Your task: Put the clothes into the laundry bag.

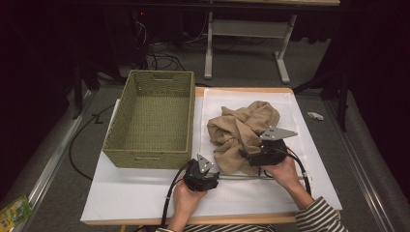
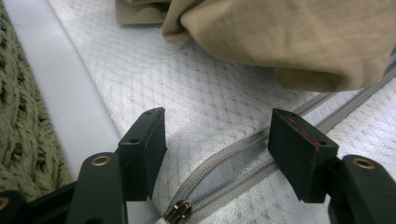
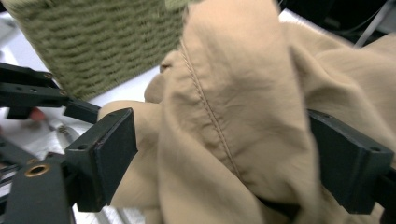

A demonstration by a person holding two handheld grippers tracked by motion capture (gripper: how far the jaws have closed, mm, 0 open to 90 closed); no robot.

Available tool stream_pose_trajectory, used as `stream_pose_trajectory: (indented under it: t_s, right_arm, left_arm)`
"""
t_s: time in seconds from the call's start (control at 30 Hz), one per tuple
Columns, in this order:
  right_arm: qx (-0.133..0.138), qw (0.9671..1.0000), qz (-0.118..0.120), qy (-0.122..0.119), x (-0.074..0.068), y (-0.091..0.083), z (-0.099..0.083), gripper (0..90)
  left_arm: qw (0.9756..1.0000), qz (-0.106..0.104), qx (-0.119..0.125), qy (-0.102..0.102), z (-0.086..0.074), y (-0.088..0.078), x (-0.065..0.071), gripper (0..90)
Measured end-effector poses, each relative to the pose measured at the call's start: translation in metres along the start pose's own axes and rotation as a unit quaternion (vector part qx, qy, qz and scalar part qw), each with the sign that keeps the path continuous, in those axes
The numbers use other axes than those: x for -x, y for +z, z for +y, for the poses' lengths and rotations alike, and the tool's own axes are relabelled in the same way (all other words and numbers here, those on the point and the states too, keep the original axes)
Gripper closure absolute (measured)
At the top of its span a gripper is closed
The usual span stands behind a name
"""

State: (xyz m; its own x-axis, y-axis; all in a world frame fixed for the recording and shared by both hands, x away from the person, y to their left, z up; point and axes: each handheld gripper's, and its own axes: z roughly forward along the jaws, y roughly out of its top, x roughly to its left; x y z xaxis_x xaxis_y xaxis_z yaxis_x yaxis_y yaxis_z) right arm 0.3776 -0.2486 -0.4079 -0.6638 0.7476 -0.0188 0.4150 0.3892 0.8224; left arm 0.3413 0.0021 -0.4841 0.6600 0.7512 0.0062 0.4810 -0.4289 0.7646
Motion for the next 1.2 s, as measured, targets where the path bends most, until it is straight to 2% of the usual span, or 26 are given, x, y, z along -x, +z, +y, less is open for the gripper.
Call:
stream_pose_trajectory:
  t_s: [0.03,0.07,0.13,0.17,0.23,0.33,0.53,0.57,0.63,0.67,0.7,0.73,0.8,0.83,0.9,1.03,1.13,1.2]
  right_arm:
    - [-0.017,0.9999,0.002,0.003,0.000,0.012,-0.001,11.2]
    - [-0.025,0.9997,0.002,0.003,0.000,0.016,-0.002,10.7]
    - [-0.030,0.9995,0.001,0.004,0.000,0.021,-0.003,10.4]
    - [-0.051,0.9987,0.001,0.005,0.000,0.032,-0.007,9.8]
    - [-0.058,0.9983,0.002,0.006,0.000,0.035,-0.008,9.8]
    - [-0.080,0.9968,0.003,0.002,0.000,0.049,-0.013,11.2]
    - [-0.098,0.9952,-0.001,-0.006,0.002,0.061,-0.018,16.3]
    - [-0.101,0.9947,-0.009,-0.012,0.002,0.064,-0.021,21.6]
    - [-0.103,0.9943,-0.015,-0.020,0.001,0.066,-0.021,24.0]
    - [-0.109,0.9933,-0.025,-0.030,0.000,0.068,-0.022,31.1]
    - [-0.109,0.9933,-0.025,-0.030,0.000,0.068,-0.022,31.1]
    - [-0.109,0.9930,-0.026,-0.037,0.001,0.069,-0.022,35.7]
    - [-0.115,0.9922,-0.025,-0.040,0.002,0.068,-0.023,47.9]
    - [-0.119,0.9917,-0.020,-0.046,0.005,0.065,-0.023,59.5]
    - [-0.118,0.9918,-0.016,-0.046,0.008,0.063,-0.022,69.0]
    - [-0.109,0.9934,0.000,-0.034,0.014,0.057,-0.022,77.5]
    - [-0.101,0.9947,0.007,-0.022,0.019,0.051,-0.022,79.0]
    - [-0.090,0.9958,0.005,-0.017,0.023,0.041,-0.021,79.7]
  left_arm:
    - [0.9997,0.003,0.021,0.007,-0.002,-0.004,0.002,38.6]
    - [0.9995,0.003,0.030,0.007,-0.002,-0.005,0.002,39.4]
    - [0.9994,-0.001,0.034,0.001,-0.003,-0.006,0.000,39.4]
    - [0.9994,-0.005,0.035,-0.007,-0.003,-0.006,-0.001,38.8]
    - [0.9993,-0.009,0.033,-0.010,-0.002,-0.005,-0.003,38.5]
    - [0.9993,-0.007,0.034,0.010,0.004,-0.003,0.000,38.8]
    - [0.9996,-0.012,0.022,0.016,0.006,0.004,0.001,38.7]
    - [0.9997,-0.010,0.017,0.017,0.007,0.005,0.001,38.5]
    - [0.9997,-0.011,0.017,0.016,0.007,0.005,0.001,38.7]
    - [0.9997,-0.012,0.016,0.015,0.007,0.006,0.001,38.5]
    - [0.9997,-0.012,0.014,0.016,0.007,0.006,0.001,38.5]
    - [0.9997,-0.013,0.011,0.018,0.007,0.006,0.001,38.6]
    - [0.9996,-0.013,0.009,0.023,0.007,0.007,0.002,38.5]
    - [0.9995,-0.015,0.009,0.025,0.007,0.007,0.003,38.3]
    - [0.9993,-0.021,0.014,0.027,0.008,0.006,0.003,37.8]
    - [0.9987,-0.034,0.020,0.032,0.010,0.008,0.006,36.4]
    - [0.9984,-0.038,0.020,0.037,0.011,0.009,0.009,35.9]
    - [0.9983,-0.034,0.009,0.046,0.012,0.012,0.012,35.4]
